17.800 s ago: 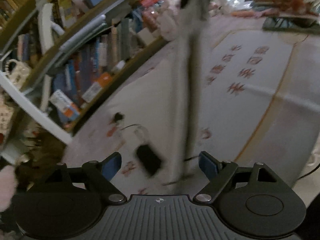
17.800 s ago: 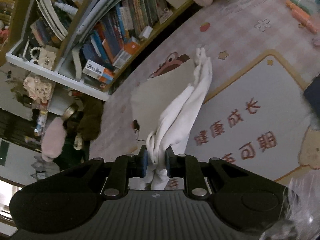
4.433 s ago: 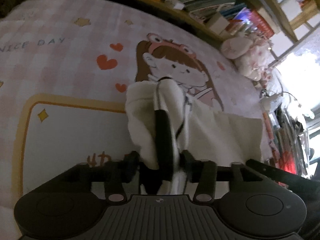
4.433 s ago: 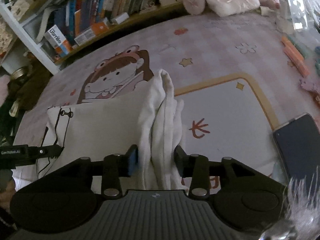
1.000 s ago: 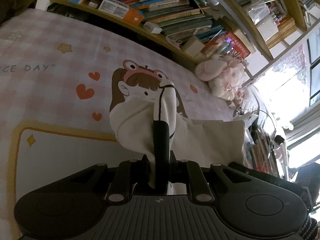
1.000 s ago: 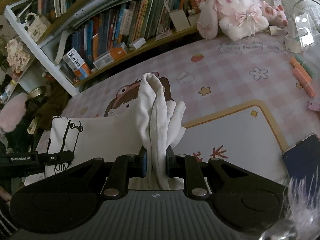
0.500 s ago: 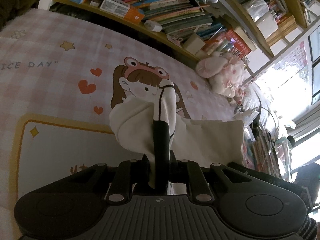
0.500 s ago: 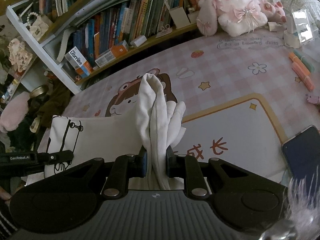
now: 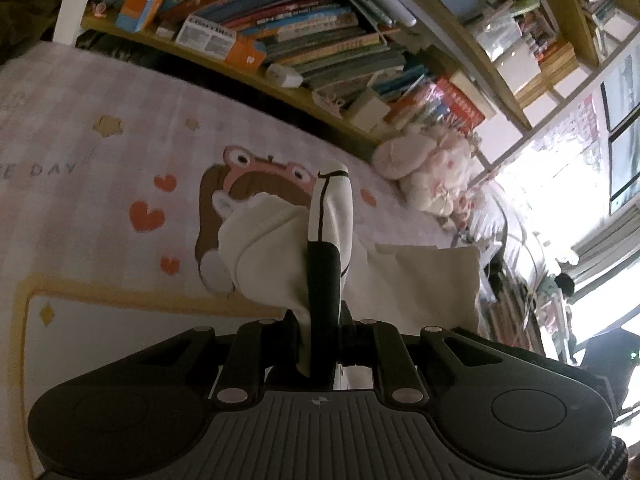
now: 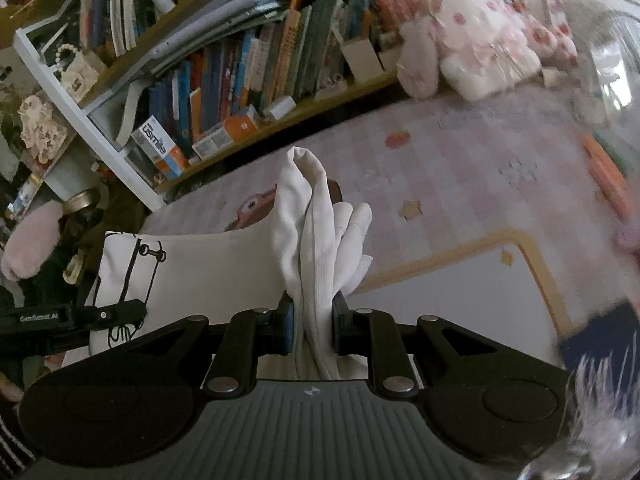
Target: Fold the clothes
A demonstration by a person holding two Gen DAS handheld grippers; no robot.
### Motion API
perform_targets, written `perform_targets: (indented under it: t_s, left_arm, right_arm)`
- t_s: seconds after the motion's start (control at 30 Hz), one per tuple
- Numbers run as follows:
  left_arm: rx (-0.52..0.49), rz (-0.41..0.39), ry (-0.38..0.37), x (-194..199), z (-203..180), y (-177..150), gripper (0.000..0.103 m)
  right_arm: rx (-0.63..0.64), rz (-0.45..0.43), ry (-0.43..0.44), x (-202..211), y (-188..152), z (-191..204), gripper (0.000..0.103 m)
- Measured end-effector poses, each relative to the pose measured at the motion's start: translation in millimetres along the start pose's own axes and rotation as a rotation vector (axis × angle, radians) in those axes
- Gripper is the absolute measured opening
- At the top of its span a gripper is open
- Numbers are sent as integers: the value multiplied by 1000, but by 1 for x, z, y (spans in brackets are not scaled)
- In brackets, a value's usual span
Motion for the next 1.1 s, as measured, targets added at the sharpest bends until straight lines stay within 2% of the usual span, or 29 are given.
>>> perform_targets:
  t_s: [0.13,0.4,0.7,0.83,1.1]
  left_arm:
    - [-4,-26,-16,-8,8,25,15]
    - [-7,-94,-50,-40,46,99,15]
    - [-13,-100,-48,-82,84,163,15]
    - [-20,-92,-54,-98,95,177,15]
    - [19,-75,-49,-126,125,184,15]
  right_arm:
    - [20,-21,3,-18,29,11,16]
    - [85,-71,-9,-76,98,40,16]
    - [113,-88,-35,-152,152,54,16]
    - [110,-82,-50,-178,164,54,16]
    - [77,-45,-71,-220,171,47,16]
Point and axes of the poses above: each gripper's, at about its wrist camera, not at the fingertips, and x roughly against the way its jaws point, z to its left, y to its top, the point moved 5 cm from there along -x, roughly the way its jaws point, and after that the axes turned 12 degrees about -y, right-handed, at the moved point
